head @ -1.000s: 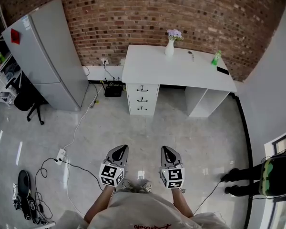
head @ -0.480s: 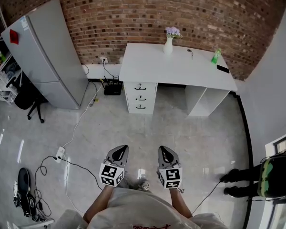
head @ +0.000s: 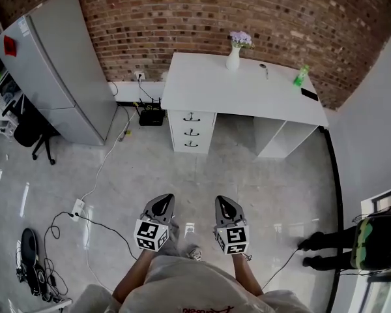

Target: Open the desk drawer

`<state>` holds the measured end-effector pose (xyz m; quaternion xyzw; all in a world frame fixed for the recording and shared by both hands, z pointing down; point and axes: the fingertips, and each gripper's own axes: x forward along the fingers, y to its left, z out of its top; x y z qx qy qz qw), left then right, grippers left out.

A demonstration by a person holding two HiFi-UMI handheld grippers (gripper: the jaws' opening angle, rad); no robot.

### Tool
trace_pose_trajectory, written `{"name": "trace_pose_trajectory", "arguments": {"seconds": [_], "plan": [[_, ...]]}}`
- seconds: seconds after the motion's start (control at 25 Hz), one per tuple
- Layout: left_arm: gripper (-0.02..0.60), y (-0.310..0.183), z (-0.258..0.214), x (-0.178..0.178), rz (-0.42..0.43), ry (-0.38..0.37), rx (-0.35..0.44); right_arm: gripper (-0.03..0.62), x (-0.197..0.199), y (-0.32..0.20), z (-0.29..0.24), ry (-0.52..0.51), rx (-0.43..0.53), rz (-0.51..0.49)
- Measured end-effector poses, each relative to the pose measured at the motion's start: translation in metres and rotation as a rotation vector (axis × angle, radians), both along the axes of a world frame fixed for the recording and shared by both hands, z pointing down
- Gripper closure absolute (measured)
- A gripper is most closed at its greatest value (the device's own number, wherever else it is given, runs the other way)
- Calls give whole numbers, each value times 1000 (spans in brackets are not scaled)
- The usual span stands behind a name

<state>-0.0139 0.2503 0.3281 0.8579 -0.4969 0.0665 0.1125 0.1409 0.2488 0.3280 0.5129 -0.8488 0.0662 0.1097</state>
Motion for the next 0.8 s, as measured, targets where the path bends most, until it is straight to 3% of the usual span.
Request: {"name": "trace_pose_trajectory", "arguments": {"seconds": [0.28, 0.48, 0.68, 0.8], "plan": [[569, -85, 6, -22, 43, 19, -11, 577, -48, -77, 3, 17, -6, -64], [569, -153, -10, -44, 81, 23, 11, 577, -91, -139, -16, -28, 21, -138], [569, -206, -24, -77, 84, 22, 37, 577, -124, -196, -29, -3, 28, -147], [569, -230, -31, -92, 93, 24, 42, 577, -131, -226, -36, 12, 32, -99]]}}
